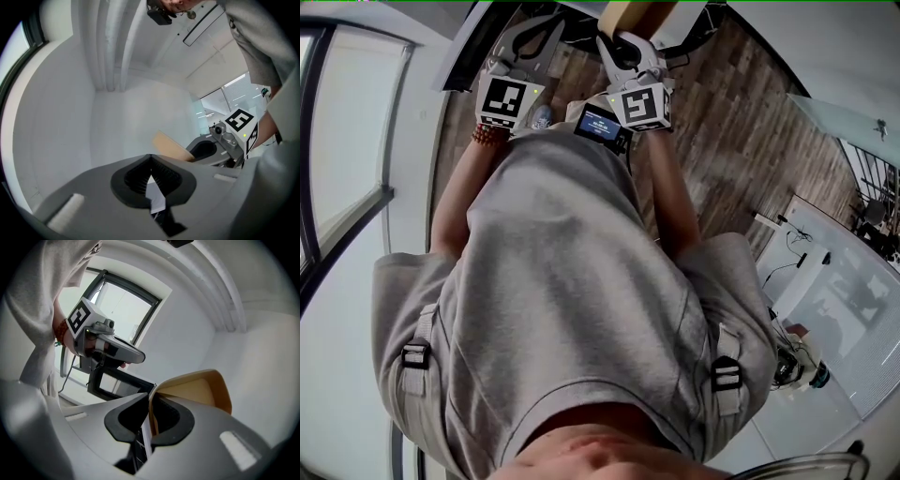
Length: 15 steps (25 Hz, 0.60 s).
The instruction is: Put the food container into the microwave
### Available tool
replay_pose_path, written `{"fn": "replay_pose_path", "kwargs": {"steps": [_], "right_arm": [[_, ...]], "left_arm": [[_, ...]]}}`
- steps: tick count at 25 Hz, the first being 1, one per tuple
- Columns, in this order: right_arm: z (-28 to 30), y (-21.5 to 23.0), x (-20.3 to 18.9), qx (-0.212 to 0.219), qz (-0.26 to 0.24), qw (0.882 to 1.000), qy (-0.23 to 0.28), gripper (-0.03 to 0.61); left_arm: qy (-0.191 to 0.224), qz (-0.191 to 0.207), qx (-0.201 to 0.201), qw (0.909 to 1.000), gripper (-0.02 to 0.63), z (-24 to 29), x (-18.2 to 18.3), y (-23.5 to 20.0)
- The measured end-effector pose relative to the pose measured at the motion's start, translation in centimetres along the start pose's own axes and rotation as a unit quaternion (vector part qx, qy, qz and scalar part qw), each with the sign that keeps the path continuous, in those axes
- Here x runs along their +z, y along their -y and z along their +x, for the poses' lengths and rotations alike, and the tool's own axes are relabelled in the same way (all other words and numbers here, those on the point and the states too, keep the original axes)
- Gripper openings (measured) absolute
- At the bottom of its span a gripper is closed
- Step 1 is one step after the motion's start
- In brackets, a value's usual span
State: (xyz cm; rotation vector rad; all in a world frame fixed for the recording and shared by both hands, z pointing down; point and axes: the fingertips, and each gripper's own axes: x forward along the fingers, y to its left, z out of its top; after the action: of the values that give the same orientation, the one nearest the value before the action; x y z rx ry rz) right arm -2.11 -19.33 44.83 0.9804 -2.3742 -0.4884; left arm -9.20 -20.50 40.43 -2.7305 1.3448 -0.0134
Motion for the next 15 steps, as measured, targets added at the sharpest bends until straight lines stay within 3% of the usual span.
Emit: {"fn": "replay_pose_path", "kwargs": {"steps": [15], "right_arm": [[1.0, -1.9, 0.0, 0.035, -0.019, 0.999, -0.019, 0.046]], "left_arm": [[-0.016, -0.012, -0.003, 0.9998, 0.002, -2.1, -1.2, -0.3]]}}
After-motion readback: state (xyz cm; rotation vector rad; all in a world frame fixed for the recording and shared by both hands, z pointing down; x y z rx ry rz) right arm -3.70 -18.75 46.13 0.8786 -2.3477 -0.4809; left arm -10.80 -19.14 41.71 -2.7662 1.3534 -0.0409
